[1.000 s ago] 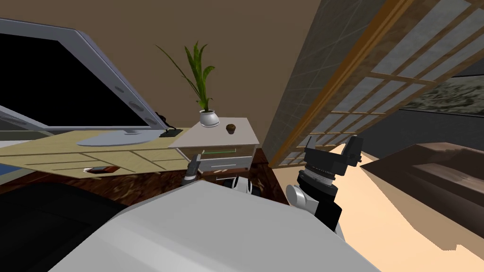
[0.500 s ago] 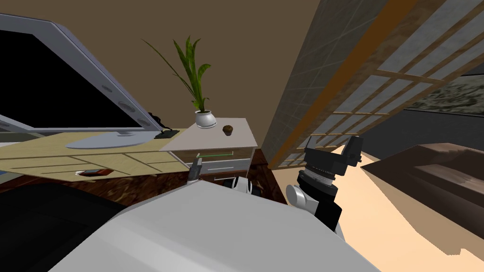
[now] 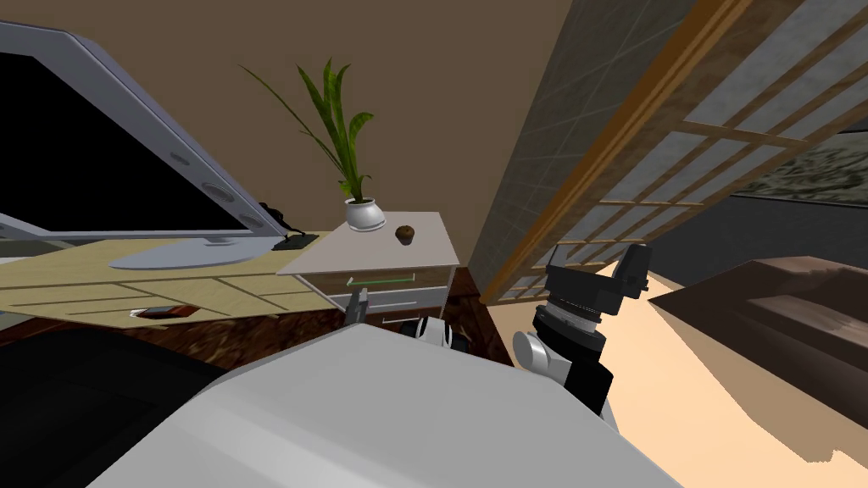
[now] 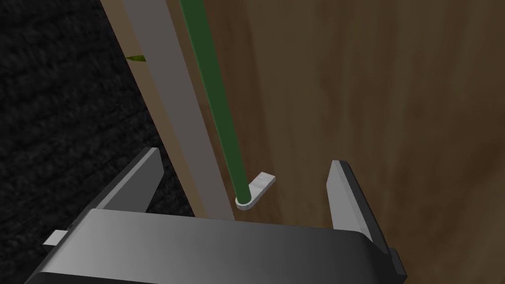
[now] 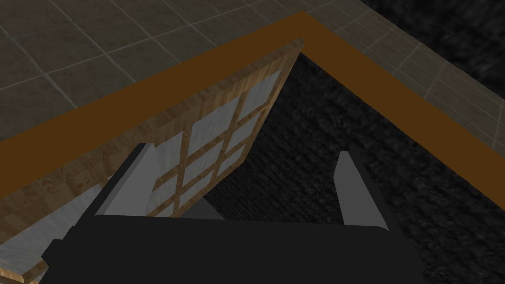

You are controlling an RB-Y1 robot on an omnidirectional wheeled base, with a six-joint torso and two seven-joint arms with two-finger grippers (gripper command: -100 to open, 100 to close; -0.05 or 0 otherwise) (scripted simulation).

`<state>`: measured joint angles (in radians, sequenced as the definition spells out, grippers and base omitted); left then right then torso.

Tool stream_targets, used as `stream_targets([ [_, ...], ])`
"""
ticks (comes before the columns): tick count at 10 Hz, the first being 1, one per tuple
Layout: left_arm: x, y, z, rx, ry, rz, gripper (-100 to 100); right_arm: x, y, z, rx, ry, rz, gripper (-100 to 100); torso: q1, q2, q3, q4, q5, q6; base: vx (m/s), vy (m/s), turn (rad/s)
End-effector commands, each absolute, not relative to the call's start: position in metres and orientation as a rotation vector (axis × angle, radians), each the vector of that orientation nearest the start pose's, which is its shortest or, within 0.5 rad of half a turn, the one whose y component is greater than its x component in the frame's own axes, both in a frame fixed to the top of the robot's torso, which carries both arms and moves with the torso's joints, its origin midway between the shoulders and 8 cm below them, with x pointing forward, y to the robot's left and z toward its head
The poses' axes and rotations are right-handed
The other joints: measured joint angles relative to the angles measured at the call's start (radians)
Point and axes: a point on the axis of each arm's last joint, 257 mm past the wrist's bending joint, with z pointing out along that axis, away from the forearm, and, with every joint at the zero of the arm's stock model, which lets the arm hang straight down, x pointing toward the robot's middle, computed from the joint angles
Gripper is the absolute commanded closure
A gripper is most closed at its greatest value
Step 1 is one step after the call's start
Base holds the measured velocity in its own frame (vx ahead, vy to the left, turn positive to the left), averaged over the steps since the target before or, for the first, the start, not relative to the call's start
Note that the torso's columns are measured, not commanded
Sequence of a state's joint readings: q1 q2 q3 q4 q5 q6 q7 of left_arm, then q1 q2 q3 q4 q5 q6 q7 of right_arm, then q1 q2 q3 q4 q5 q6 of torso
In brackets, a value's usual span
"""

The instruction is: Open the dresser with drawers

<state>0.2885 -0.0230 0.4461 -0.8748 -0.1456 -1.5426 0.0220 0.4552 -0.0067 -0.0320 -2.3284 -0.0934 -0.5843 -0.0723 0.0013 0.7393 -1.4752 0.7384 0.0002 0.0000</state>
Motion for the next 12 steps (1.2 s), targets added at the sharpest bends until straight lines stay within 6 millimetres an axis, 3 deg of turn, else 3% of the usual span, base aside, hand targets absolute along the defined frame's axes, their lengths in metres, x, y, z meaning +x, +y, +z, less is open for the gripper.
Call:
stream_targets([
  [1, 0.268, 0.383, -0.274, -0.771, 0.712, -0.981, -100, 0.316, -0.290, 0.074, 0.584, 0.419, 1.450, 0, -0.002, 0.000, 0.000, 0.000, 0.000, 0.000, -0.020, -0.041, 0.016],
  [7, 0.299, 0.406, -0.258, -0.768, 0.716, -0.988, -100, 0.316, -0.290, 0.074, 0.584, 0.419, 1.450, 0, -0.001, -0.002, -0.001, -0.001, 0.000, 0.000, -0.020, -0.038, 0.014],
  [8, 0.296, 0.404, -0.261, -0.771, 0.717, -0.987, -100, 0.316, -0.290, 0.074, 0.584, 0.419, 1.450, 0, -0.001, -0.002, -0.001, 0.001, -0.002, 0.001, -0.011, -0.015, 0.006],
  [9, 0.286, 0.397, -0.265, -0.769, 0.715, -0.985, 100, 0.316, -0.290, 0.074, 0.584, 0.419, 1.450, 0, -0.001, -0.002, -0.001, 0.000, -0.001, 0.001, 0.014, 0.033, -0.033],
  [12, 0.268, 0.383, -0.274, -0.771, 0.712, -0.981, 100, 0.316, -0.290, 0.074, 0.584, 0.419, 1.450, 0, 0.004, -0.007, -0.004, -0.002, 0.001, 0.000, 0.027, 0.054, -0.019],
])
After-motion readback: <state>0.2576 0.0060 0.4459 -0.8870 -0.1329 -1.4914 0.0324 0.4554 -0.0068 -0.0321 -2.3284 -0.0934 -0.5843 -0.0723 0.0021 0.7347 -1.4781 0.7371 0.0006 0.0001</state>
